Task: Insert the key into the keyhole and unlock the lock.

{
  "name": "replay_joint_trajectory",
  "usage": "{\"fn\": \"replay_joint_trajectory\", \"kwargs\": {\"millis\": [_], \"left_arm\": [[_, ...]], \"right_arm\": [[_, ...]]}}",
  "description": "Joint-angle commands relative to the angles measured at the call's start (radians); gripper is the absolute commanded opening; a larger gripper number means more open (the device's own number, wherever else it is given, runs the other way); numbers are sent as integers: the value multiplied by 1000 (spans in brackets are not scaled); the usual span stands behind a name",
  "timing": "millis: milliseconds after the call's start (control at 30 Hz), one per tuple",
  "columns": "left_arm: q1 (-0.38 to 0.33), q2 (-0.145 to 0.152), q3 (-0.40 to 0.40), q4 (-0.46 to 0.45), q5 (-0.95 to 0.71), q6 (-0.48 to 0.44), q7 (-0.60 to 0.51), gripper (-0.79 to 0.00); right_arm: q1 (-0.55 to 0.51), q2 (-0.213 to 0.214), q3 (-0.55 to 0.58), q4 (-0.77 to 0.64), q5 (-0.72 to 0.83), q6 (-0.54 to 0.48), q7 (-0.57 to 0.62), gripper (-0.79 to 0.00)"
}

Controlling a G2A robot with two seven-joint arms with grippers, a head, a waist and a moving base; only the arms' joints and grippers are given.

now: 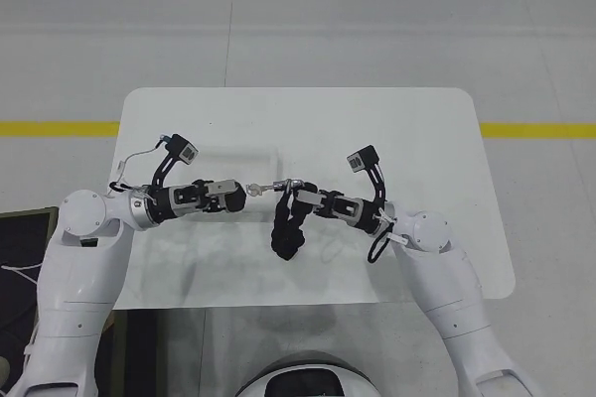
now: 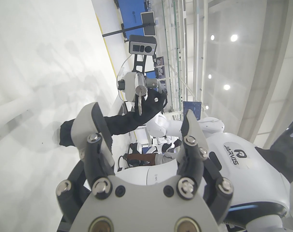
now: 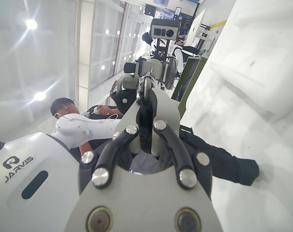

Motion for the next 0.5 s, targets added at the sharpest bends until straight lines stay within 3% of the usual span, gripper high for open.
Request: {"fn": "replay_joint_trajectory", "kwargs": {"millis": [0, 100, 133, 467], "left_arm": [[-3, 0, 4, 2, 8, -8, -1, -474], [-4, 0, 6, 1, 8, -17, 5, -665], [-4, 0, 6, 2, 8, -16, 8, -779], [-11, 0, 23, 5, 21, -11, 12, -785]], "right_arm": [[1, -1, -5, 4, 10, 4, 2, -785], [3, -1, -12, 9, 13, 3, 1, -785], [4, -2, -14, 11, 15, 3, 0, -785], [2, -1, -21, 17, 19, 7, -6, -785]]}}
